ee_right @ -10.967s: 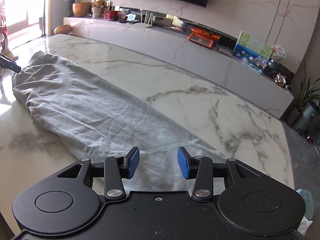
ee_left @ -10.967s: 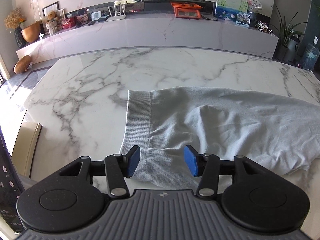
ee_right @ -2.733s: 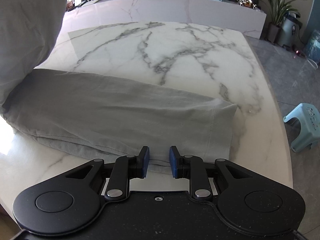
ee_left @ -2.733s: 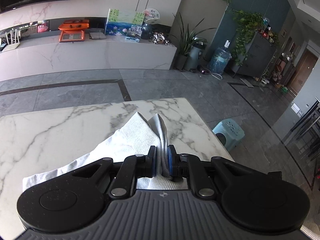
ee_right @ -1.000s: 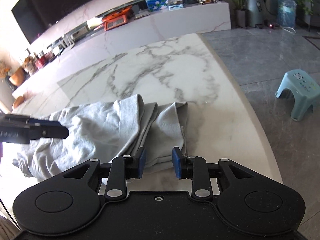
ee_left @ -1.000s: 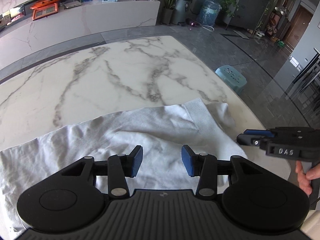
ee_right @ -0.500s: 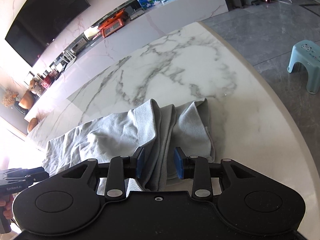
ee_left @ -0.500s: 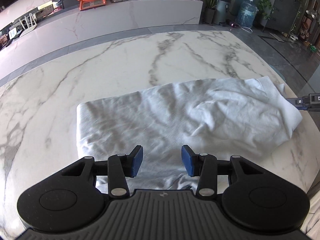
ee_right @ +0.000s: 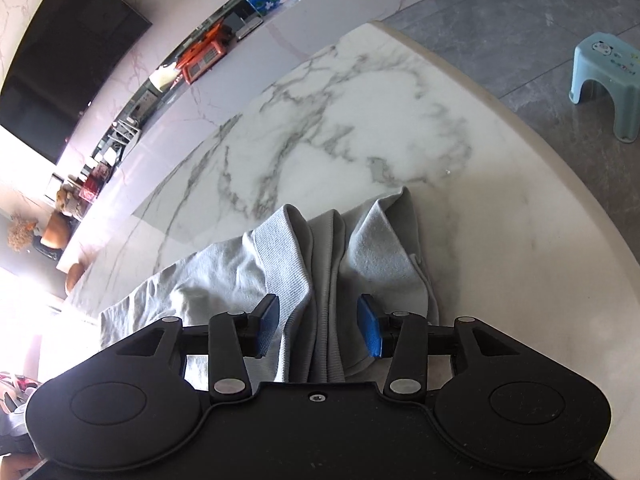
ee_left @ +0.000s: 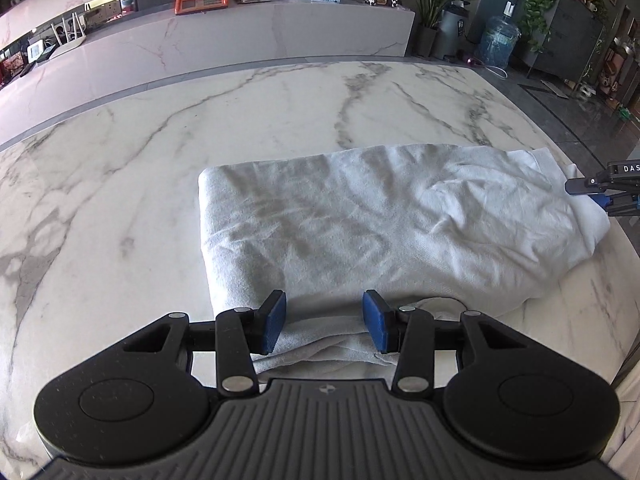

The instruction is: Fold clothes

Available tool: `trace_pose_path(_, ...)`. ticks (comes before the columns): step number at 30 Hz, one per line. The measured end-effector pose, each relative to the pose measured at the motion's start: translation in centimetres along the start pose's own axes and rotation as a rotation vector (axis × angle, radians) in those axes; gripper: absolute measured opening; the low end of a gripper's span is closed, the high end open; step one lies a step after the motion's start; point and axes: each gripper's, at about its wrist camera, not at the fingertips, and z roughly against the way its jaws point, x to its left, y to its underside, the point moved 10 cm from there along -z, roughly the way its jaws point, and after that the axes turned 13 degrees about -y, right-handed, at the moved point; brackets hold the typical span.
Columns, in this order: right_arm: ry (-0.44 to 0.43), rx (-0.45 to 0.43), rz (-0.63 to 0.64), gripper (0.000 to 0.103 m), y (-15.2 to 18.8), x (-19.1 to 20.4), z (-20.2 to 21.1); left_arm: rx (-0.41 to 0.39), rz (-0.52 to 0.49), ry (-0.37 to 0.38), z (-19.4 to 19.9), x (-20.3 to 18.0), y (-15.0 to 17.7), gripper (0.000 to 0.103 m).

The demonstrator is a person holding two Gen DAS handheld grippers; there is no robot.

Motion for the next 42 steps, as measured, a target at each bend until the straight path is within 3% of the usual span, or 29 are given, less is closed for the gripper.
trace_pose_path(5,-0.024,0.036,-0.010,0.037,0.7,0.3,-0.8,0.007,0.016,0.015,-1.0,0.0,0.7,0.041)
trace_pose_path(8,0.000,0.041,0.007,0.020,0.9,0.2,-0.8,0.000,0.024,0.021,-1.2,0.1,0.9,0.041)
trace_pose_path(11,0.000,0.045,0.009,0.012,1.1,0.4,-0.8,-0.014,0.029,0.027,-1.0,0.2,0.8,0.041)
trace_pose_path(16,0.006,0.032,0.050,0.010,1.1,1.1,-0.4,-0.057,0.042,0.041,0.4,0.9,0.4,0.041)
trace_pose_path(23,0.023,0.010,0.161,0.010,0.7,3.1,0.3,-0.062,0.070,-0.053,1.7,5.5,0.7,0.041)
trace_pose_path(33,0.088,0.028,0.250,0.010,-1.0,8.0,1.2,-0.073,0.224,-0.106,1.7,11.2,2.2,0.041)
trace_pose_path(38,0.089,0.018,0.350,0.009,-2.4,12.9,1.9,-0.108,0.140,-0.062,2.8,10.6,2.4,0.041)
trace_pose_path(42,0.099,0.021,0.396,0.009,-2.6,15.3,1.9,-0.126,-0.030,-0.054,2.9,7.6,3.6,0.041)
